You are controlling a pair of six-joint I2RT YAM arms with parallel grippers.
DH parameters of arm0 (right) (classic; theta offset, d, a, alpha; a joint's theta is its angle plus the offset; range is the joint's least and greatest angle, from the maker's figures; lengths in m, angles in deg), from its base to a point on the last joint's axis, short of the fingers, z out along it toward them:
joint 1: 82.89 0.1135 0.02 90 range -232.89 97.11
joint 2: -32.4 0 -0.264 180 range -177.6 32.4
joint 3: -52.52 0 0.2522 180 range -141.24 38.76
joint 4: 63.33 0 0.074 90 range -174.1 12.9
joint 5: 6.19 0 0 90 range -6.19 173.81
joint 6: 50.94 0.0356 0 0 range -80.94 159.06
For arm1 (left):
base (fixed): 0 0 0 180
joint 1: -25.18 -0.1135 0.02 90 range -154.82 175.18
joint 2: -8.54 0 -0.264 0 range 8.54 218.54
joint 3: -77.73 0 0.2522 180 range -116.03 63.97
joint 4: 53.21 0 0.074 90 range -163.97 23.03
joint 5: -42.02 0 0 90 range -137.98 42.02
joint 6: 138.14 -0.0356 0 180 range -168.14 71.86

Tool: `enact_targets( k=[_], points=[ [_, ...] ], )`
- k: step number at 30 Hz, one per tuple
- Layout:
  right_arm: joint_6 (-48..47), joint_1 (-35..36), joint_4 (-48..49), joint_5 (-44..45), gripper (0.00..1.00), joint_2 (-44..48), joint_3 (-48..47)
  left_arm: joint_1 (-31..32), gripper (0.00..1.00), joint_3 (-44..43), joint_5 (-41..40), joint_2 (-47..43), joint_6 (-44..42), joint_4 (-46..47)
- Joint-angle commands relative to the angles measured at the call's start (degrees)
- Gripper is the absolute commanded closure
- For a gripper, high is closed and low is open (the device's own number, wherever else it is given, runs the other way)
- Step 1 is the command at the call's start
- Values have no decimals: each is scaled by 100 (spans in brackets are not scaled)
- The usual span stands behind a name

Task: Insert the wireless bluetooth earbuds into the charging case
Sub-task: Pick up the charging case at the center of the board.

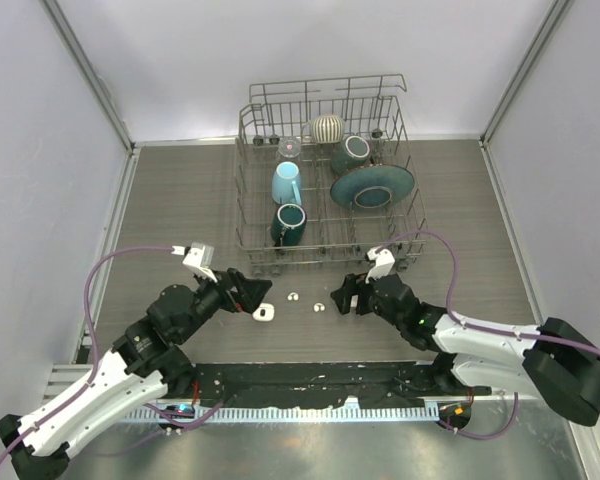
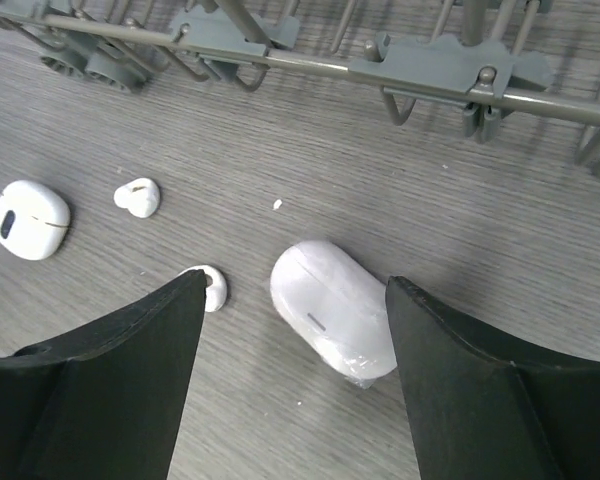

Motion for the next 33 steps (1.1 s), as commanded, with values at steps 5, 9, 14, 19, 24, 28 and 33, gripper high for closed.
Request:
enact_targets(
  k=[5, 9, 14, 19, 24, 28, 33],
  points=[
    [617, -19, -286, -651, 27, 928, 306, -11, 0, -31, 37, 39, -171, 331],
    [583, -19, -523, -784, 28, 998, 262, -2, 0, -22, 46, 118, -171, 349],
    [197, -19, -585, -311, 28, 1419, 157, -11, 0, -66, 81, 188, -179, 366],
    [-111, -28, -507, 464, 25, 1158, 43, -11, 0, -75, 107, 171, -179, 489],
    [-138, -37, -244, 299, 25, 25, -317, -11, 0, -83, 134, 223, -179, 533],
    [-15, -45, 12, -27, 27, -320, -318, -11, 0, -136, 125, 276, -197, 437],
    [222, -45, -22, -186, 31, 277, 121, -11, 0, -92, 63, 267, -206, 445]
  ],
)
